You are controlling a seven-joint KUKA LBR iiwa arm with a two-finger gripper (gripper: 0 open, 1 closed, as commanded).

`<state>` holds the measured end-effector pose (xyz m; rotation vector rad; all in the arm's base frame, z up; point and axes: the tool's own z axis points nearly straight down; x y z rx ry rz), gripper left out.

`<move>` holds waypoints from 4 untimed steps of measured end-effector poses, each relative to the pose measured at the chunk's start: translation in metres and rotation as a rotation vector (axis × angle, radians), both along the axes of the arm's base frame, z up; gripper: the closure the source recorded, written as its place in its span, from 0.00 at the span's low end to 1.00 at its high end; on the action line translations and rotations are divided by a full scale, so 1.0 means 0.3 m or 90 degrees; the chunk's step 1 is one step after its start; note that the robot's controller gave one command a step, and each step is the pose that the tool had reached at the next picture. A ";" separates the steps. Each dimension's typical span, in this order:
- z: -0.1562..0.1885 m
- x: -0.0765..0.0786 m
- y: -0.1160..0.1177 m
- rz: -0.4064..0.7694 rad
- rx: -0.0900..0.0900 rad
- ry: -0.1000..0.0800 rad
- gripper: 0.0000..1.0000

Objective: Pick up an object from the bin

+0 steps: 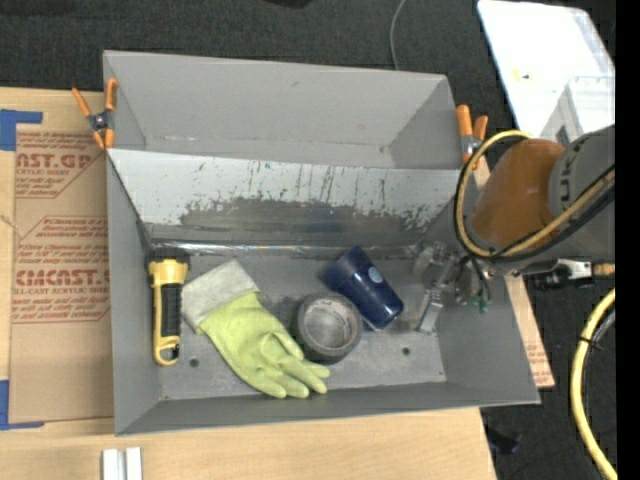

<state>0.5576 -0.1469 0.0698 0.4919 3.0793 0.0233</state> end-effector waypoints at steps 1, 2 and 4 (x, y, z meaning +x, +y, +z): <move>-0.001 -0.080 0.079 -0.001 0.002 0.007 0.00; 0.054 -0.004 0.225 0.114 -0.003 0.000 0.00; 0.013 0.004 0.318 0.063 -0.003 -0.001 0.00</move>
Offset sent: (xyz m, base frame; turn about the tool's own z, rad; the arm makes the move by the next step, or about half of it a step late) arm 0.0060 0.0810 0.0222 -0.2013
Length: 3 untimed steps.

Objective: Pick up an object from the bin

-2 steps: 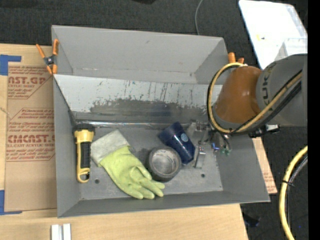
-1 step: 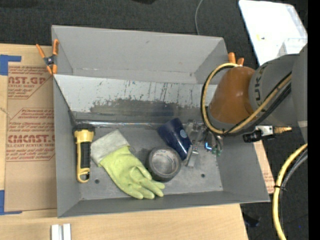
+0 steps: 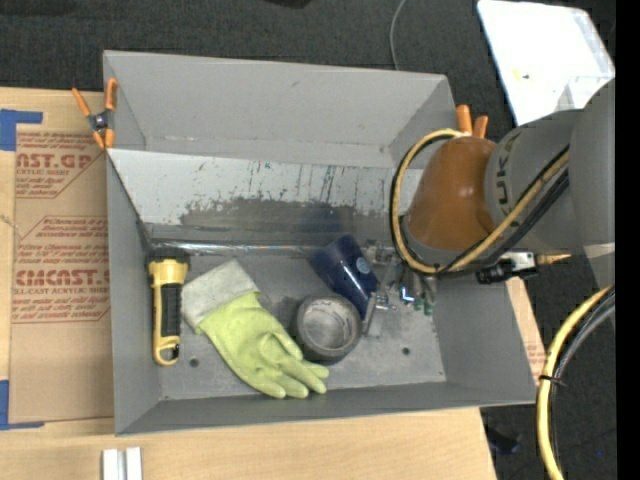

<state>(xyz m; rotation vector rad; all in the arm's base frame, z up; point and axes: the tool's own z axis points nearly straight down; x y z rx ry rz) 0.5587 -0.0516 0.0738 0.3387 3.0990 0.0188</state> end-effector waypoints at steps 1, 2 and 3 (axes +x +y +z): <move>-0.015 -0.016 -0.055 -0.045 0.002 0.003 1.00; -0.015 -0.016 -0.054 -0.045 0.002 0.003 1.00; -0.014 -0.047 0.019 -0.045 0.001 0.001 1.00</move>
Offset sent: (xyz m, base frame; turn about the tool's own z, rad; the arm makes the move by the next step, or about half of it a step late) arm 0.0000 0.0000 0.0000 0.0000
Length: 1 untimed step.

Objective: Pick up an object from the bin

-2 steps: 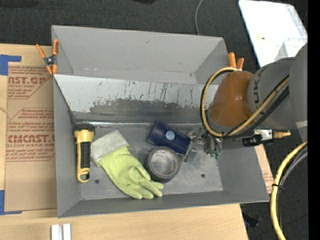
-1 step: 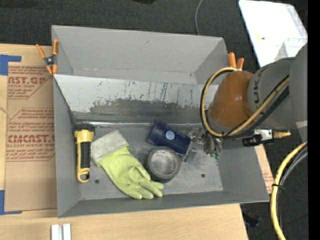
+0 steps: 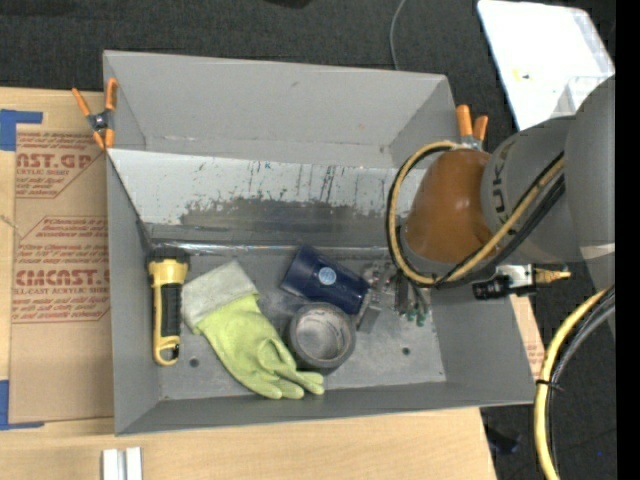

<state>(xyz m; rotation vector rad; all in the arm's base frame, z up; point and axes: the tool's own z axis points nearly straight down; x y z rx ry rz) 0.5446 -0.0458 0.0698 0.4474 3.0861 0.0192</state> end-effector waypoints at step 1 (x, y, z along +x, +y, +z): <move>-0.001 -0.041 0.046 -0.036 0.000 0.000 1.00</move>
Offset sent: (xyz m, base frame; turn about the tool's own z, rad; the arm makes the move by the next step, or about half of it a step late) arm -0.0195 0.0311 0.0002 0.0338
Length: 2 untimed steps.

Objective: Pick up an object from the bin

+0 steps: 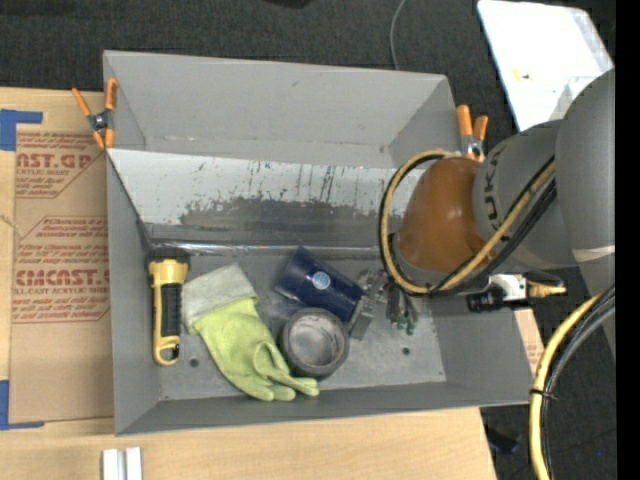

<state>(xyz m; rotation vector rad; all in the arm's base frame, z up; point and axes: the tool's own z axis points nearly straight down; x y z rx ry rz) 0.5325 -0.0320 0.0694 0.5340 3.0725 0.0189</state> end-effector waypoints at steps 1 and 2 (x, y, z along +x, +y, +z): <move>0.001 -0.013 0.033 0.008 -0.001 -0.002 1.00; 0.000 -0.054 0.101 -0.024 -0.001 -0.002 1.00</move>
Offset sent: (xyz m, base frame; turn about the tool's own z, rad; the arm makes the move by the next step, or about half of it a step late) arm -0.0161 0.0297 0.0006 0.0382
